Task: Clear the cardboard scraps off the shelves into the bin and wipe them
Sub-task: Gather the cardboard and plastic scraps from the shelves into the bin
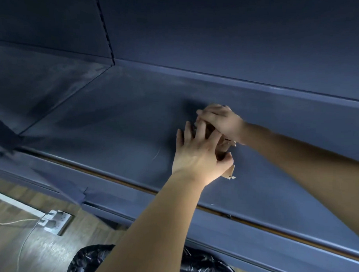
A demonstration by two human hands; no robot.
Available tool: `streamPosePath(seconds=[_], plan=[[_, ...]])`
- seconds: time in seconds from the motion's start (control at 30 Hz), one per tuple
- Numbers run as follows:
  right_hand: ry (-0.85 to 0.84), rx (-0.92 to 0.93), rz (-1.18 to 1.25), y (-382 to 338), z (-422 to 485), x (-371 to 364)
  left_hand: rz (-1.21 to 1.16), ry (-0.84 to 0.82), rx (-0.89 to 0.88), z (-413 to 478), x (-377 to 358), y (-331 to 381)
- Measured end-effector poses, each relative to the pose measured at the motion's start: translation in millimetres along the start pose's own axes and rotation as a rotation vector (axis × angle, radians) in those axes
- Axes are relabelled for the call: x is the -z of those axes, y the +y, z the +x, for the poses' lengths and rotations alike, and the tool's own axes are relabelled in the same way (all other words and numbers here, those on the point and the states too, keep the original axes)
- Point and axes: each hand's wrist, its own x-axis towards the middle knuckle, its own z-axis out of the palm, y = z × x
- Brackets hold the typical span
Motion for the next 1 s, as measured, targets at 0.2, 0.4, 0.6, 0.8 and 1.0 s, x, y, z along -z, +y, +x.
streamPosePath(seconds=[0.2, 0.4, 0.6, 0.8, 1.0], plan=[[0.195, -0.047, 0.128, 4, -37, -9, 0.076, 0.036, -0.010, -2, 4, 4], [0.292, -0.117, 0.316, 3, -52, -20, 0.051, 0.058, -0.046, -14, 11, 7], [0.342, -0.133, 0.346, 0, -73, -24, 0.067, 0.029, -0.112, -27, 14, 11], [0.442, -0.143, 0.325, -4, -95, -33, 0.041, 0.046, -0.203, -45, 16, 12], [0.487, -0.194, 0.369, -17, -124, -45, 0.036, 0.015, -0.288, -70, 21, 10]])
